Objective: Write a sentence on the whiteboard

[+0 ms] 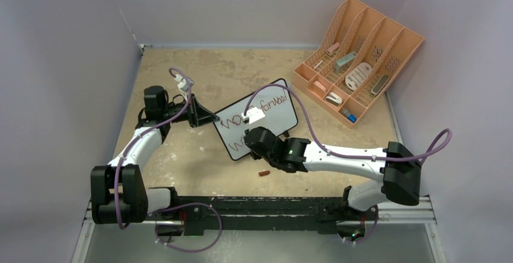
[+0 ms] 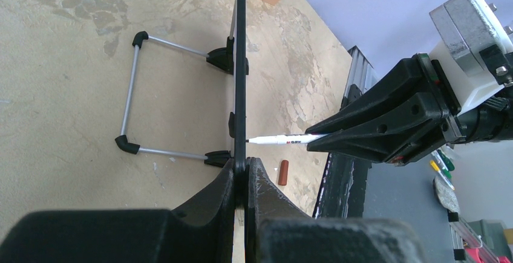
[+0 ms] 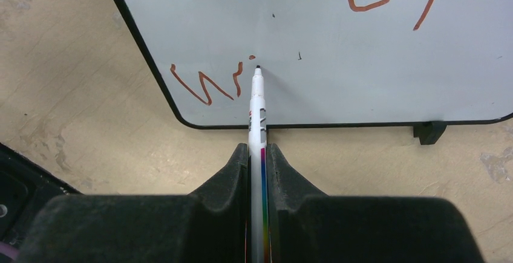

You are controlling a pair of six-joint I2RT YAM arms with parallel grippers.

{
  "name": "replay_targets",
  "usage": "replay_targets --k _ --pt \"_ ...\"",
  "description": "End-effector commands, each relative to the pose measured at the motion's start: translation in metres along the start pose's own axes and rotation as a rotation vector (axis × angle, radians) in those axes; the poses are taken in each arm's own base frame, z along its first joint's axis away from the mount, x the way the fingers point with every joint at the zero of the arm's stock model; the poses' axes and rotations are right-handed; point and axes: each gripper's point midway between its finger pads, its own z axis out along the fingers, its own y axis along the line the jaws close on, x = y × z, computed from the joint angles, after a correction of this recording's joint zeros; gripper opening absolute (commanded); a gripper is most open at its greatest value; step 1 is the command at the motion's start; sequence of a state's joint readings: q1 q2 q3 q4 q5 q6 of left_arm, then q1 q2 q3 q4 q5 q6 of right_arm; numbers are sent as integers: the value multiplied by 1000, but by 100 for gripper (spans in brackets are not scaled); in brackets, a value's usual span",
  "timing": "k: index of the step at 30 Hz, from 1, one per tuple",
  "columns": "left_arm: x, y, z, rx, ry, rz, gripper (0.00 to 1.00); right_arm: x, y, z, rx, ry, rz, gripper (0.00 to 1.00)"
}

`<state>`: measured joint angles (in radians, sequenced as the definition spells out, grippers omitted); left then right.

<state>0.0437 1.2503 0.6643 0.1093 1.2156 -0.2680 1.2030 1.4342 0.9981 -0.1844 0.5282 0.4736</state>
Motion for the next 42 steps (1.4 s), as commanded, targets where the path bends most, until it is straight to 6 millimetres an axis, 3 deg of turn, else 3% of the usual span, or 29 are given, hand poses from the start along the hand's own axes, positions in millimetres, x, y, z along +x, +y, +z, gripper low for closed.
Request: replay_targets --k 1,32,36,42 --pt "-8 2 1 -6 -3 36 0 -16 8 1 -21 -39 15 0" --pt "-7 2 1 -3 -3 36 0 26 -7 3 16 67 6 0" --pt "-7 2 1 -3 -3 36 0 19 -7 -1 14 50 16 0" --pt "-7 2 1 -4 -3 36 0 -11 -3 -16 -17 -16 40 0"
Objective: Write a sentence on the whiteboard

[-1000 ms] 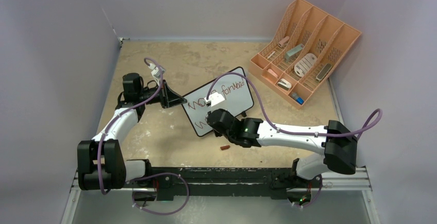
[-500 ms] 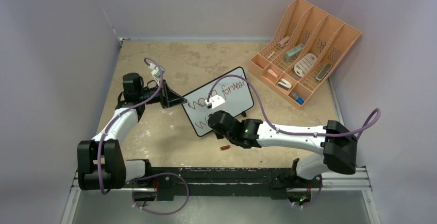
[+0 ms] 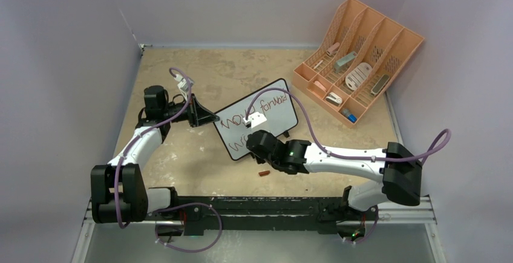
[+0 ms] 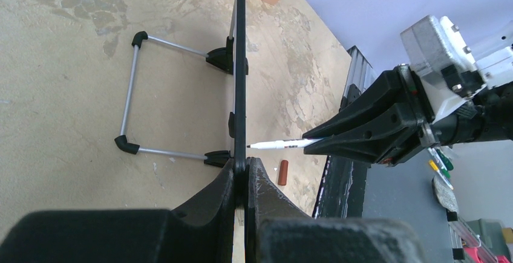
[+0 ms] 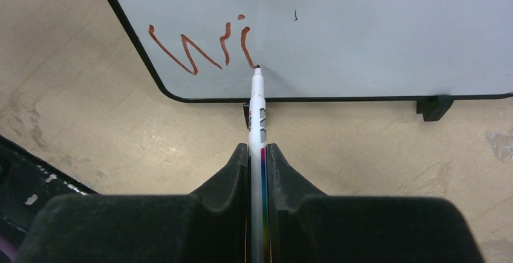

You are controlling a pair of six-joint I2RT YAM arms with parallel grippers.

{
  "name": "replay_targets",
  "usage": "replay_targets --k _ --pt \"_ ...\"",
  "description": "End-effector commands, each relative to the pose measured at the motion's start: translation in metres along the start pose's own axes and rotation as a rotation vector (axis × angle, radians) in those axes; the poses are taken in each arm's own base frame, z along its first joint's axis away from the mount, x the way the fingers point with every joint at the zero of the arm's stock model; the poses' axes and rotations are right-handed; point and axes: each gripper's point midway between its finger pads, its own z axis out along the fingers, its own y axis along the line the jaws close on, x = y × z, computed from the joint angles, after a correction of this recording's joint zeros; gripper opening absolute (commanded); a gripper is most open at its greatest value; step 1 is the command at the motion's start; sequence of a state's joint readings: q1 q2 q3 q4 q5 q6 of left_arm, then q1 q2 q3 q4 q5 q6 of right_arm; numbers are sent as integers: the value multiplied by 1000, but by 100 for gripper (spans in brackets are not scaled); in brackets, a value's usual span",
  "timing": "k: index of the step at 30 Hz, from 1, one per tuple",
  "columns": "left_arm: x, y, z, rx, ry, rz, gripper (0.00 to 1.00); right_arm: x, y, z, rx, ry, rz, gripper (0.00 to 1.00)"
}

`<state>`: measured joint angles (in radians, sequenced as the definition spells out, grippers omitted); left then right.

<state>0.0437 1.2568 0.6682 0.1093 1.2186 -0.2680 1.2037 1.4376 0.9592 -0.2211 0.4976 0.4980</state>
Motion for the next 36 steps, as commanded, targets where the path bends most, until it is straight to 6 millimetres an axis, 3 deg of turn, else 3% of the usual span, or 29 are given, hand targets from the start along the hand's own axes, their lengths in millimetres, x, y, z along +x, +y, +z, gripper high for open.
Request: replay_targets --k 1,21,36 --pt "-7 2 1 -7 -4 38 0 -40 2 -22 -23 -103 53 0" --pt "-7 1 1 -3 -3 38 0 -38 1 -4 1 -105 65 0" --pt "-7 0 1 0 -3 40 0 -31 -24 2 71 -89 78 0"
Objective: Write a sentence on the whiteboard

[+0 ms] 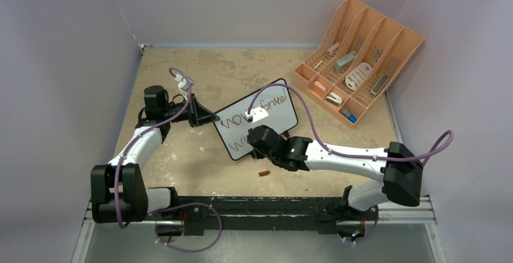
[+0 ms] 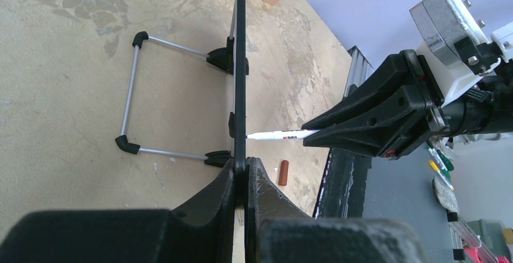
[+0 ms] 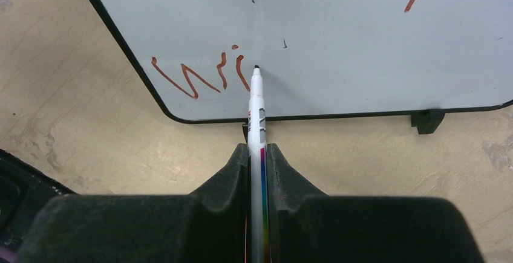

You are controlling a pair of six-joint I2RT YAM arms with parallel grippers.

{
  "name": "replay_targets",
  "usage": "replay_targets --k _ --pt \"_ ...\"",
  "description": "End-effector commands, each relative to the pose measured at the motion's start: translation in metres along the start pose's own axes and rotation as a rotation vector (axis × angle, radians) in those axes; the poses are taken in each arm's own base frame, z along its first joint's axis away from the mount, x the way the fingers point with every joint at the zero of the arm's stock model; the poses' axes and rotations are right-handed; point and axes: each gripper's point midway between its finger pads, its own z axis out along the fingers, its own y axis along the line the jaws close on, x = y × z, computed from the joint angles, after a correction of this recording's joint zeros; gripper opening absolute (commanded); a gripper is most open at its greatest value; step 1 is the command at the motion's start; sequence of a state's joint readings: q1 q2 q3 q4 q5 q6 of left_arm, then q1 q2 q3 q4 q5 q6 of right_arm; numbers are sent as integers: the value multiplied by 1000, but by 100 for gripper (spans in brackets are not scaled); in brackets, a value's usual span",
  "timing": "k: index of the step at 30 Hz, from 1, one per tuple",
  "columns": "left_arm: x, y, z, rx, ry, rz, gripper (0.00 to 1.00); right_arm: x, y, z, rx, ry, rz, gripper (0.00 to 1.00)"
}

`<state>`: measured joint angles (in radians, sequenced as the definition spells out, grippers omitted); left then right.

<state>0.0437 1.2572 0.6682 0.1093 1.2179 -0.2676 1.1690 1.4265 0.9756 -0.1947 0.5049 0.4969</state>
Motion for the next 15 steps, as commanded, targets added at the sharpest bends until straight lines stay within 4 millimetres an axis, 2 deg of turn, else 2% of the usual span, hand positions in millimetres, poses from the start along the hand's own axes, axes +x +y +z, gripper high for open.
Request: replay_targets --k 1,8,15 --pt "-7 0 1 0 -4 40 0 -12 -19 1 66 -44 33 0" --pt "-7 0 1 -2 -3 39 0 -16 -31 -2 98 -57 50 0" --pt "-7 0 1 -1 -3 38 0 -23 -24 -8 50 -72 53 0"
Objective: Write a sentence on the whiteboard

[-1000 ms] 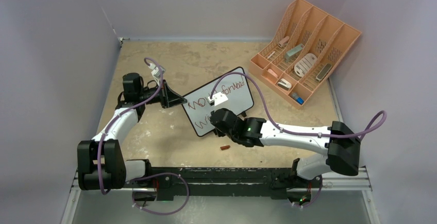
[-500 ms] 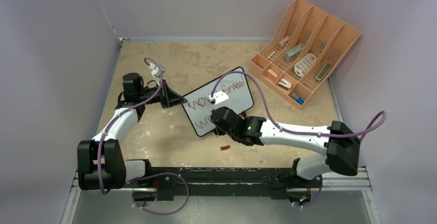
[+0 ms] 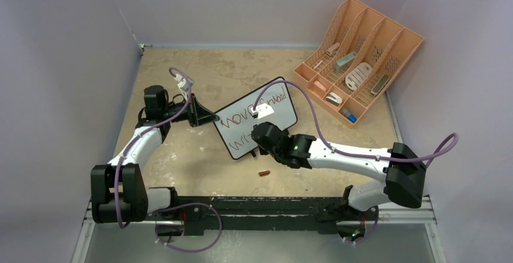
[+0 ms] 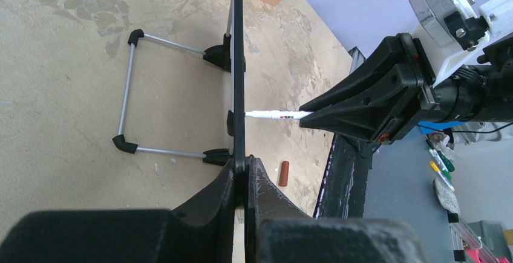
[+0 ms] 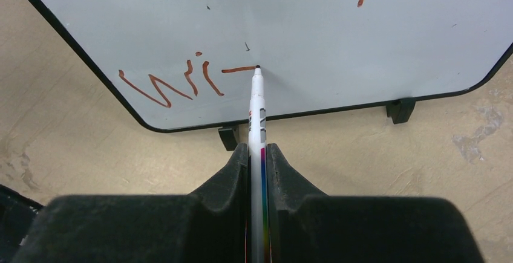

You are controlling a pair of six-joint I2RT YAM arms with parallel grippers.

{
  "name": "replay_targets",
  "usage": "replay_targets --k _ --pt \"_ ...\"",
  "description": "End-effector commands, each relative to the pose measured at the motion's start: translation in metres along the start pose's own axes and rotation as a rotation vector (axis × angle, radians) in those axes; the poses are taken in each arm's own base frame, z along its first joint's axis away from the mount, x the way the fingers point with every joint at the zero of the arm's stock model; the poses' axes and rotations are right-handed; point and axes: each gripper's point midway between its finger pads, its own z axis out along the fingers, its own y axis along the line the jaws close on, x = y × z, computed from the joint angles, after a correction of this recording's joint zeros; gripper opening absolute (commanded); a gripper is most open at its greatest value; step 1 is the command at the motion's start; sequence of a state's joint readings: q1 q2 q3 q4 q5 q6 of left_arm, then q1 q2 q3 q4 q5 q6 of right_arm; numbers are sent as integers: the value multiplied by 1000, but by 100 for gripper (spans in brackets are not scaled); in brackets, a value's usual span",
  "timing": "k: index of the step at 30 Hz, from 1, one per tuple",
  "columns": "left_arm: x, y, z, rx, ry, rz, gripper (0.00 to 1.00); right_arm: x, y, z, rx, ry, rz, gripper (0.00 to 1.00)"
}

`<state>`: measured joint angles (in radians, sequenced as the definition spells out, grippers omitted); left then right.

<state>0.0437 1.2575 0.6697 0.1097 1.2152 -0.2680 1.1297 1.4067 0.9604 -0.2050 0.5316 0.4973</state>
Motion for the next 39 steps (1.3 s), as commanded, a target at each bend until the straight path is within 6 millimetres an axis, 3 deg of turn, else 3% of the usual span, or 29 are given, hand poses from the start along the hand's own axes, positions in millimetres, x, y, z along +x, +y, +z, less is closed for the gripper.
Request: replay_targets --k 1,11,29,39 --pt "-6 0 1 0 -3 37 0 -22 -1 -12 -23 -68 32 0" --pt "-7 0 1 -2 -3 39 0 -34 10 -16 -85 -96 11 0" --pt "-6 1 1 -2 -2 34 0 -31 20 -7 -106 -77 -6 0" --pt "-6 1 1 0 -2 35 0 -19 17 -2 -92 -47 -17 0"
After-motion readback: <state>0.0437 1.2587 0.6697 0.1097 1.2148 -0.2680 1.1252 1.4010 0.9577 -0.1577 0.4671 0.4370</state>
